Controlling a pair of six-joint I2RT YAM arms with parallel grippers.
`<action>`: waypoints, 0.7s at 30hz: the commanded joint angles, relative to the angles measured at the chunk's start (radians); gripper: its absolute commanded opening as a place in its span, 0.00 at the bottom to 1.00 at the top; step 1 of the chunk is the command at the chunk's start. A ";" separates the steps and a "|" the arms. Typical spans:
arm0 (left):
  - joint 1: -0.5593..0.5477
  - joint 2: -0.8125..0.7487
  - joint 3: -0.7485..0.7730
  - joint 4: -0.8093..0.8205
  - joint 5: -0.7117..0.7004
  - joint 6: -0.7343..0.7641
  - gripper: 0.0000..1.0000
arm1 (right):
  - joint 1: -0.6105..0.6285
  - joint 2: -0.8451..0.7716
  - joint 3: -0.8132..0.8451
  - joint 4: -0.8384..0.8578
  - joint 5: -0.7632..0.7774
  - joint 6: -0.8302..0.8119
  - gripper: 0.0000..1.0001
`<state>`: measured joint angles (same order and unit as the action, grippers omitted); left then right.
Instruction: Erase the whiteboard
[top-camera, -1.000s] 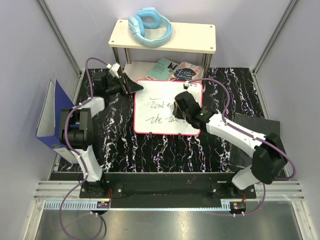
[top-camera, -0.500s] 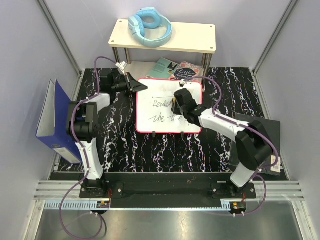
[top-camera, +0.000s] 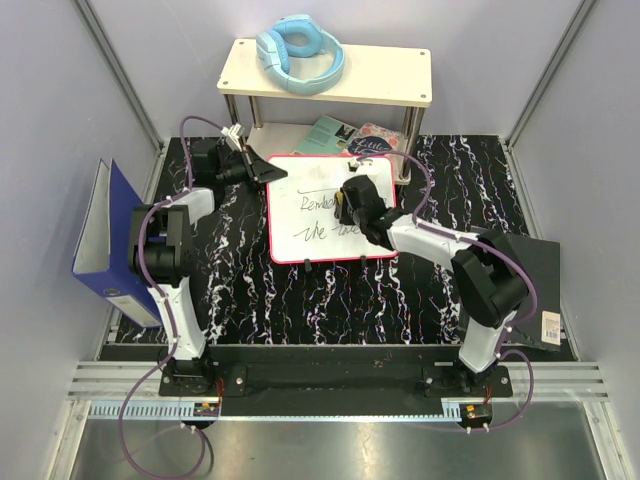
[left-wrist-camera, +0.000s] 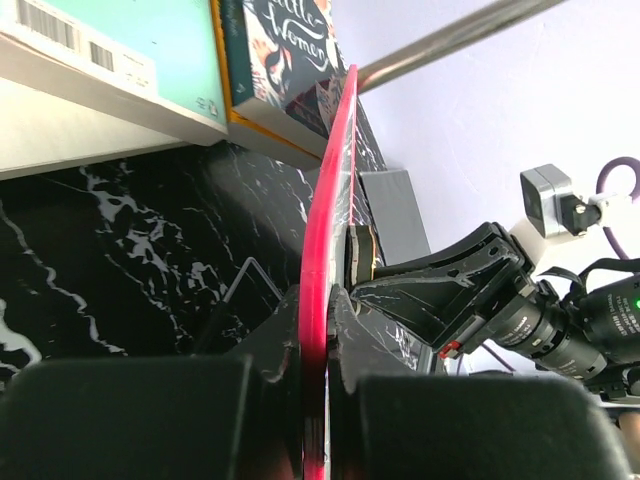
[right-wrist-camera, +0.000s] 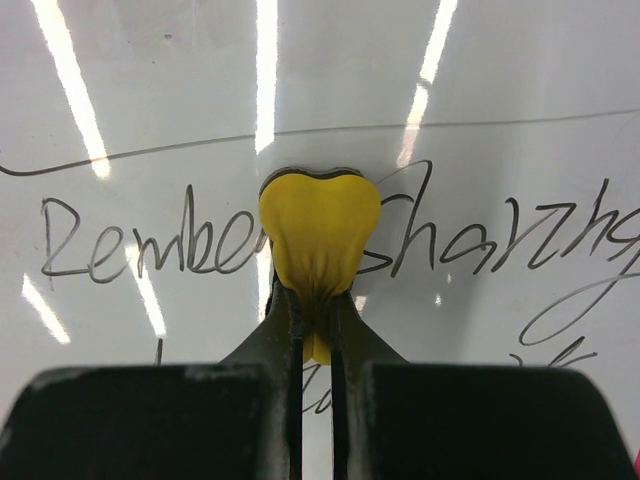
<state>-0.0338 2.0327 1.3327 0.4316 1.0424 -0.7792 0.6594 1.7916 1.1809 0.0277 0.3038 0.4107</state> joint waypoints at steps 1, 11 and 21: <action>-0.018 -0.005 -0.052 -0.060 -0.061 0.236 0.00 | 0.038 0.130 0.098 0.023 -0.169 0.010 0.00; -0.034 -0.034 -0.072 -0.108 -0.076 0.285 0.00 | 0.166 0.304 0.385 -0.284 -0.129 0.023 0.00; -0.057 -0.057 -0.076 -0.149 -0.093 0.305 0.00 | 0.226 0.385 0.543 -0.512 -0.020 -0.004 0.00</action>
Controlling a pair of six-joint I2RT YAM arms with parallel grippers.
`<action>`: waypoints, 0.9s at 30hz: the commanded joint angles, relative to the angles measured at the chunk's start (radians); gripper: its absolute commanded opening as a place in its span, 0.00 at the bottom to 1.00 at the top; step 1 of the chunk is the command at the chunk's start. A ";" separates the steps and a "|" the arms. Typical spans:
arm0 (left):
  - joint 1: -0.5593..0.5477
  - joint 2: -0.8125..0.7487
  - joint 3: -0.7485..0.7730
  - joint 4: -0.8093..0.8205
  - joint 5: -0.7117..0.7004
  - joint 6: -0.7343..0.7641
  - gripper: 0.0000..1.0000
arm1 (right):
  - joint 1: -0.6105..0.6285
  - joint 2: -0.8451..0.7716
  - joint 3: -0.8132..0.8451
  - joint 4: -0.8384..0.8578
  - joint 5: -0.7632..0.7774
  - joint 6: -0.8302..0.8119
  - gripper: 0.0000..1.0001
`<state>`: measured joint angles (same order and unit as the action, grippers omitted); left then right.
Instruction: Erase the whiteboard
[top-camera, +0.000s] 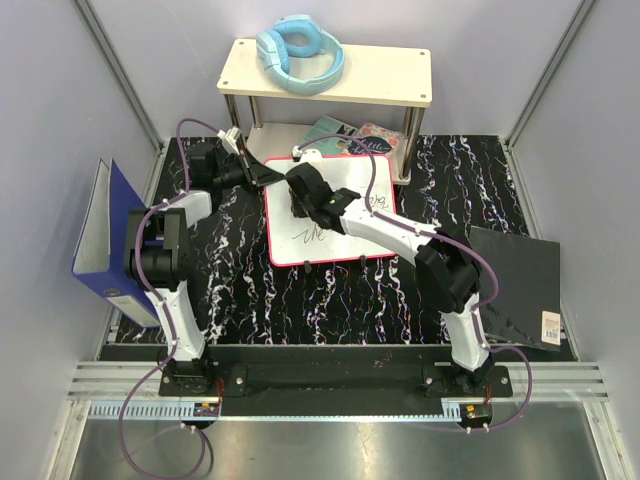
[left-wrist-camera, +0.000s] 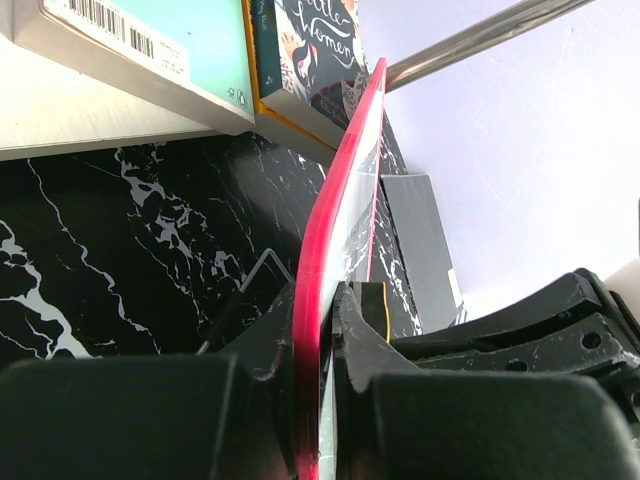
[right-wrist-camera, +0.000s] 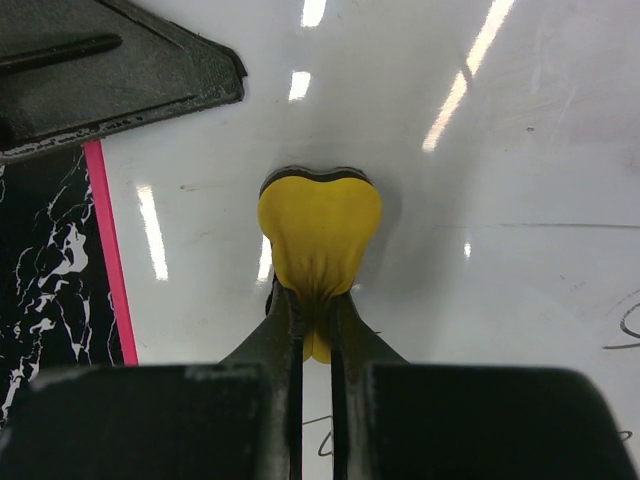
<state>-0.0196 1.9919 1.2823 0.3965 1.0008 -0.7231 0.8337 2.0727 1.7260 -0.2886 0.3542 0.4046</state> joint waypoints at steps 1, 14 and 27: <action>-0.071 -0.015 -0.024 -0.116 -0.054 0.249 0.00 | 0.051 0.104 0.001 -0.210 -0.058 0.000 0.00; -0.072 -0.013 -0.015 -0.145 -0.068 0.261 0.00 | -0.139 -0.103 -0.281 -0.281 0.049 0.106 0.00; -0.074 -0.018 -0.015 -0.179 -0.074 0.292 0.00 | -0.373 -0.183 -0.405 -0.166 0.022 0.054 0.00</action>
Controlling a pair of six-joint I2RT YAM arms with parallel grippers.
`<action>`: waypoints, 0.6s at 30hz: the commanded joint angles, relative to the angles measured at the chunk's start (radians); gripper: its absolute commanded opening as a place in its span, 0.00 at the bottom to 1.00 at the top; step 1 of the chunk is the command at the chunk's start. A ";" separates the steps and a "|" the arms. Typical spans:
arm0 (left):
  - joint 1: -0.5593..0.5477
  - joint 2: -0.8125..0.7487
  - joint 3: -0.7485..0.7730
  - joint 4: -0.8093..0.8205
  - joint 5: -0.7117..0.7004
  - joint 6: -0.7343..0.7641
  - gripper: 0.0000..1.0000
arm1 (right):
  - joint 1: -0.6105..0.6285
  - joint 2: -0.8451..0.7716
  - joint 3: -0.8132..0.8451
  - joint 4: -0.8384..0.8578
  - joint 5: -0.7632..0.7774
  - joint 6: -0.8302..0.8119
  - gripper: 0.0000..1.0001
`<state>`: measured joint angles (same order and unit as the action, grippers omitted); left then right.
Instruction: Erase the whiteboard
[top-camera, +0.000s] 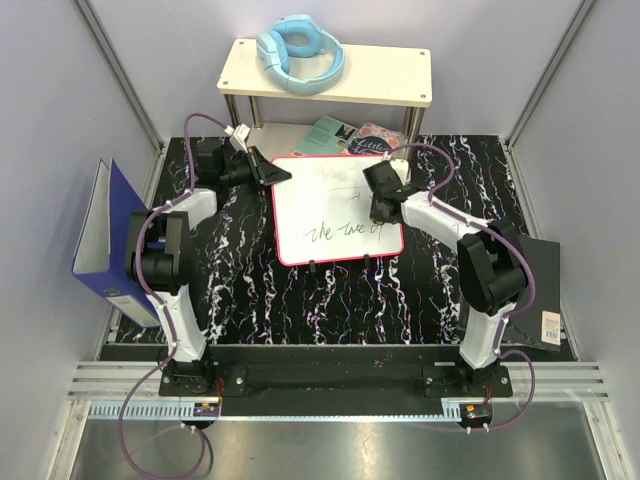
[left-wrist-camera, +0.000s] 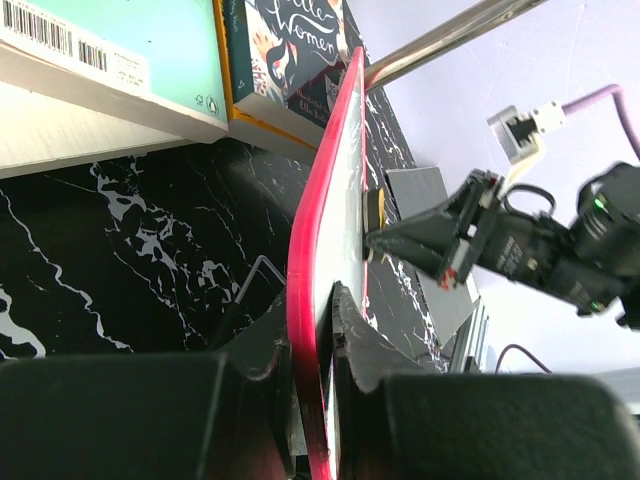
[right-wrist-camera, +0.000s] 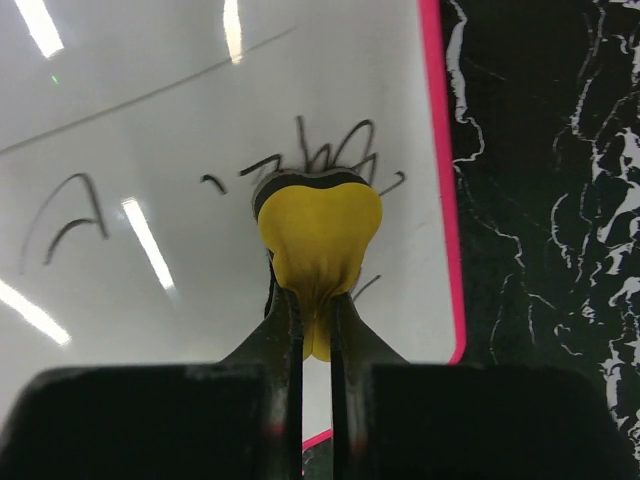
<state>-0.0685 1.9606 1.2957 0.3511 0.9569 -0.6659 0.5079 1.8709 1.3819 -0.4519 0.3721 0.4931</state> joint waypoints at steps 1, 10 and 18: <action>-0.027 0.014 -0.029 -0.138 -0.032 0.239 0.00 | -0.060 0.016 -0.064 0.010 0.002 -0.048 0.00; -0.025 0.018 -0.029 -0.149 -0.035 0.247 0.00 | -0.149 -0.016 -0.102 0.090 -0.077 -0.071 0.00; -0.059 0.014 -0.016 -0.190 -0.033 0.293 0.00 | -0.151 -0.030 -0.063 0.196 -0.177 -0.160 0.00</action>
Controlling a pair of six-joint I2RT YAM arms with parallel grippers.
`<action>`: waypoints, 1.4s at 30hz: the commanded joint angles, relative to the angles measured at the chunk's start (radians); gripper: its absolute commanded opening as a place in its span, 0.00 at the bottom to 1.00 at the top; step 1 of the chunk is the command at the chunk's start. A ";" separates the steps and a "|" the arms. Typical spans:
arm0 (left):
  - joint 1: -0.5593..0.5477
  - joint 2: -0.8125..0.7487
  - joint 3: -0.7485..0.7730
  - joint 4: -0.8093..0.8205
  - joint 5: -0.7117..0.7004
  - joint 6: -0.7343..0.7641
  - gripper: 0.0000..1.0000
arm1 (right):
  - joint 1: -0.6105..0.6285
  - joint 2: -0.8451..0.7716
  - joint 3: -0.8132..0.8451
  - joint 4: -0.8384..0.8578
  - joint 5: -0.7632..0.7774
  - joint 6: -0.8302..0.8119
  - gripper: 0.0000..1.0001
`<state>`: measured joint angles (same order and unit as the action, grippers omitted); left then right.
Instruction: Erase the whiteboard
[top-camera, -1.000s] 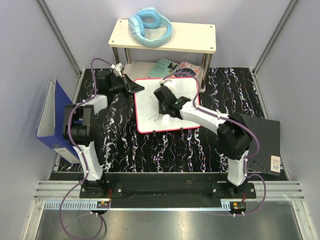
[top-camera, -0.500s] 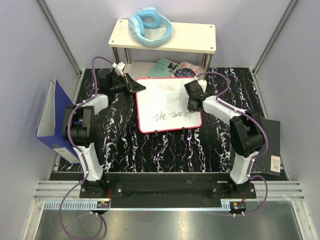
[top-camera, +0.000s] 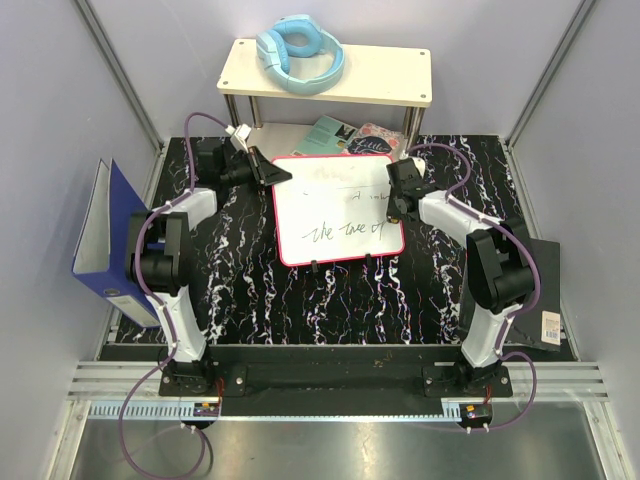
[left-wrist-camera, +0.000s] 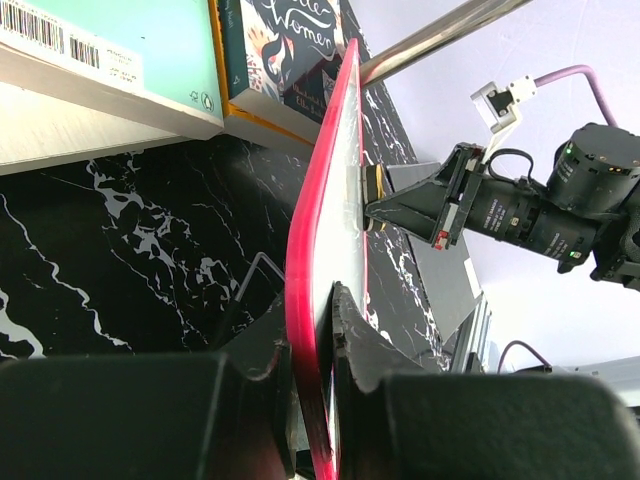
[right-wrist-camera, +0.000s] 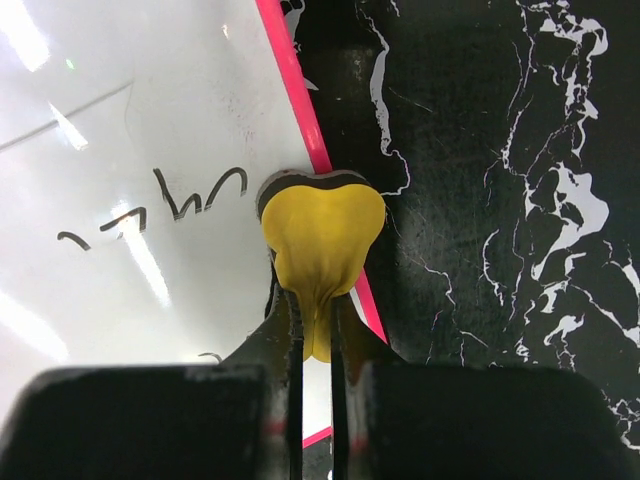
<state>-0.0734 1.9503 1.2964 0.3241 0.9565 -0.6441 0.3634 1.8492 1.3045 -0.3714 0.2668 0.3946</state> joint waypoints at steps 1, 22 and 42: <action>-0.058 0.025 -0.014 -0.172 -0.038 0.279 0.00 | -0.006 -0.010 0.016 0.129 -0.083 -0.066 0.00; -0.088 0.024 0.001 -0.232 -0.056 0.334 0.00 | 0.005 0.082 0.197 0.167 -0.262 -0.146 0.00; -0.097 0.025 0.012 -0.230 -0.050 0.324 0.00 | 0.405 0.341 0.560 -0.013 -0.206 -0.036 0.00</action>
<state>-0.0994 1.9362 1.3289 0.2008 0.9161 -0.5911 0.6731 2.0338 1.7409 -0.3115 0.1581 0.2947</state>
